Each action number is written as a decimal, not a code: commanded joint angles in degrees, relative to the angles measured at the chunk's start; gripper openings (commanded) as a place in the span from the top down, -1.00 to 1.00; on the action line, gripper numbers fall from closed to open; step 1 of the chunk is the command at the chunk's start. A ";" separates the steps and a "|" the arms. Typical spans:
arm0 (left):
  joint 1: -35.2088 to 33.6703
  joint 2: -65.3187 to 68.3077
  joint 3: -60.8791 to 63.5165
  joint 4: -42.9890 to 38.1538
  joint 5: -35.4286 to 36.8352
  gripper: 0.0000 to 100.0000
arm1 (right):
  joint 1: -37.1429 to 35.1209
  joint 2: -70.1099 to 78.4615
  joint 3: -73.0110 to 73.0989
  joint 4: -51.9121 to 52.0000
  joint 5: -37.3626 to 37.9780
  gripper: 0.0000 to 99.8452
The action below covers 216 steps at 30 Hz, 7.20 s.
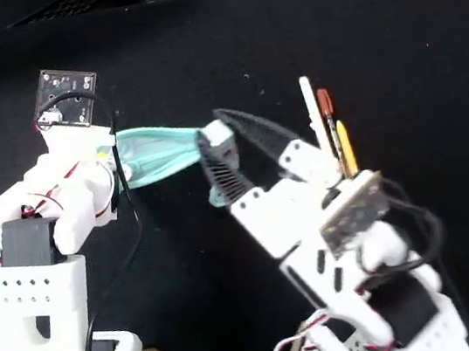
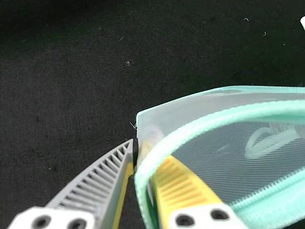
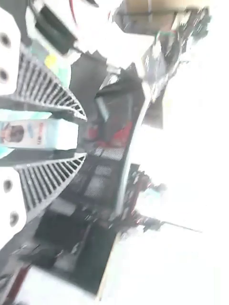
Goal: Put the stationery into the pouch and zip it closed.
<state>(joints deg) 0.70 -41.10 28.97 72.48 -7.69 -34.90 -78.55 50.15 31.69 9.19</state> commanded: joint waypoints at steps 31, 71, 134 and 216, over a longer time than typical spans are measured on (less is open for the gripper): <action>-1.27 0.70 3.47 -0.26 -0.09 0.94 | -0.09 11.12 15.16 -29.27 -0.35 0.98; -1.27 1.23 3.47 -0.35 -0.35 0.94 | 34.99 38.46 12.09 -10.73 -0.44 0.54; -1.19 0.88 8.13 -5.63 -0.35 0.94 | 37.98 104.48 -45.76 20.04 4.57 0.78; -1.27 1.23 8.31 -5.98 -0.44 0.94 | 33.32 78.02 -16.40 17.85 13.63 0.97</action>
<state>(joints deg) 0.35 -41.10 33.54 67.65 -7.69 -1.41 9.98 23.16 53.32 21.05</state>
